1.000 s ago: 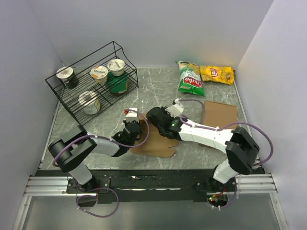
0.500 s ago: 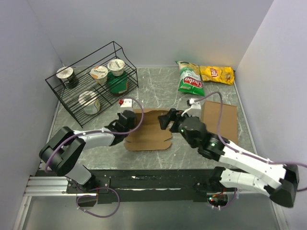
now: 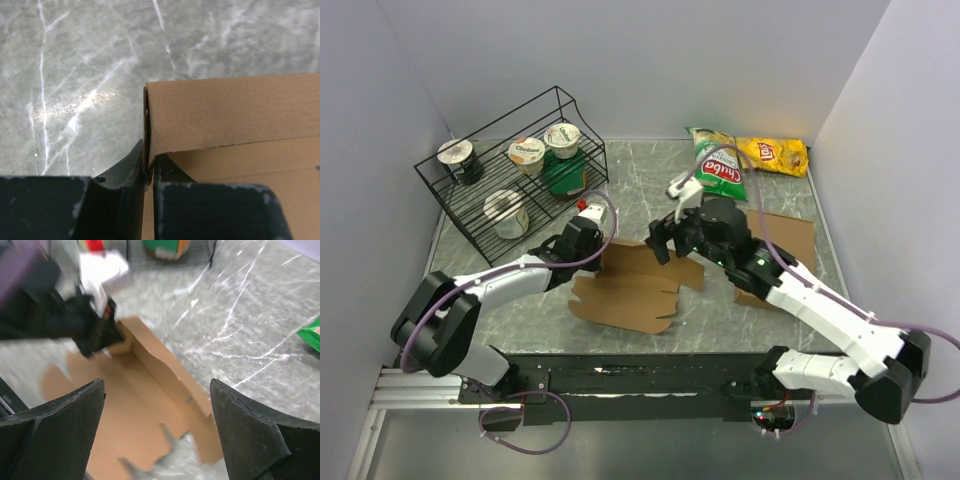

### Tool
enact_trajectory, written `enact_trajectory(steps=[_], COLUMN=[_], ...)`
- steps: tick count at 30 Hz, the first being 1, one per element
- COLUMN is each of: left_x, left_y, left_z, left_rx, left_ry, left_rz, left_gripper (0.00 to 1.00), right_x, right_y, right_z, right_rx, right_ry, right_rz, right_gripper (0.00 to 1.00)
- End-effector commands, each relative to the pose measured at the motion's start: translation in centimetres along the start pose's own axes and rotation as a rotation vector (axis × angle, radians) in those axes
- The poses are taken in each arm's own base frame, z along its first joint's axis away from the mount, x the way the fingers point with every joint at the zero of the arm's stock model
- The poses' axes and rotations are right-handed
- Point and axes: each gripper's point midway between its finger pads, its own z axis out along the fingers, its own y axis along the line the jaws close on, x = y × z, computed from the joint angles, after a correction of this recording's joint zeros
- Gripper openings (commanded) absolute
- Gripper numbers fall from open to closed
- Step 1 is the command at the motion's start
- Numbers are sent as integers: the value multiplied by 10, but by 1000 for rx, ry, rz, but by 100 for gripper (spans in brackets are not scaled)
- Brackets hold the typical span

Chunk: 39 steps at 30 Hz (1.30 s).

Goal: Fold the paper box
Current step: Fold the paper box at the center of the board.

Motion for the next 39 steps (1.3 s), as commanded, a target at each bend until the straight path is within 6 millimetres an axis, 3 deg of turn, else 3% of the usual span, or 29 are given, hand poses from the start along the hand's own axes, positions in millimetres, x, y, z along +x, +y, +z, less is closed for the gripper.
enact_trajectory(steps=[1, 2, 4, 9, 19, 23, 27, 31, 33, 39], left_x=[-16, -13, -12, 2, 0, -1, 0, -3, -4, -8], left_y=[-19, -22, -27, -31, -40, -41, -43, -45, -46, -44], left_z=[-26, -29, -35, -41, -43, -43, -44, -47, -48, -51], left_rx=[144, 172, 210, 254, 305, 306, 320, 328, 333, 325], left_ry=[-16, 0, 7, 64, 66, 72, 74, 67, 62, 44], left_rz=[47, 54, 57, 80, 82, 86, 88, 91, 89, 86], left_gripper=[1, 1, 1, 1, 1, 1, 1, 1, 1, 1], right_x=[32, 29, 44, 45, 68, 66, 75, 81, 84, 91], right_y=[8, 11, 15, 21, 21, 30, 28, 36, 37, 39], right_z=[18, 22, 28, 34, 51, 55, 66, 79, 85, 87], right_rx=[-97, -108, -137, -172, -68, -35, 34, 39, 54, 58], right_ry=[77, 43, 47, 22, 107, 78, 103, 136, 140, 138], right_rz=[-155, -155, -155, -190, -479, -535, -587, -666, -689, -725], right_gripper=[91, 90, 89, 89, 82, 78, 68, 50, 47, 26])
